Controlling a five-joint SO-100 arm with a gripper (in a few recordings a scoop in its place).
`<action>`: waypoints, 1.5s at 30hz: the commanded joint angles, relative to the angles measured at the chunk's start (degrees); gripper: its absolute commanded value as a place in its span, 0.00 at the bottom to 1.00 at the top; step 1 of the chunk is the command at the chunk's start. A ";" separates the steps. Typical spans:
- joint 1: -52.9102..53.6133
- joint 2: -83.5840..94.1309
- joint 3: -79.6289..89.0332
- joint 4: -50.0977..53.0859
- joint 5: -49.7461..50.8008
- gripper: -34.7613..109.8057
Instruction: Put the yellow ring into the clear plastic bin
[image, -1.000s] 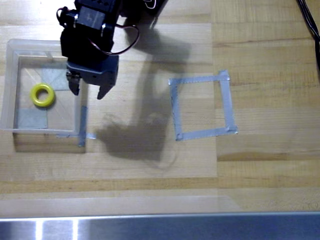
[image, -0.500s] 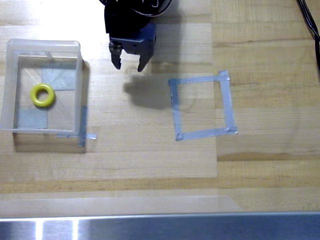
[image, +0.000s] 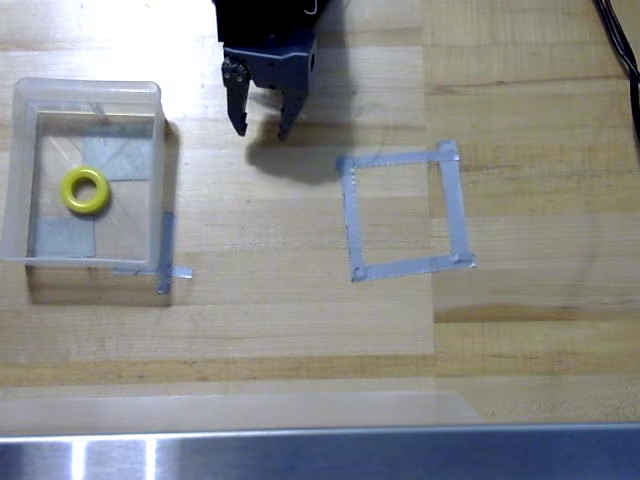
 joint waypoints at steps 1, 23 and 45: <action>-0.09 0.79 -0.62 0.44 0.88 0.35; 0.18 0.79 5.54 0.53 -7.47 0.26; -0.09 0.79 5.54 0.62 -8.26 0.26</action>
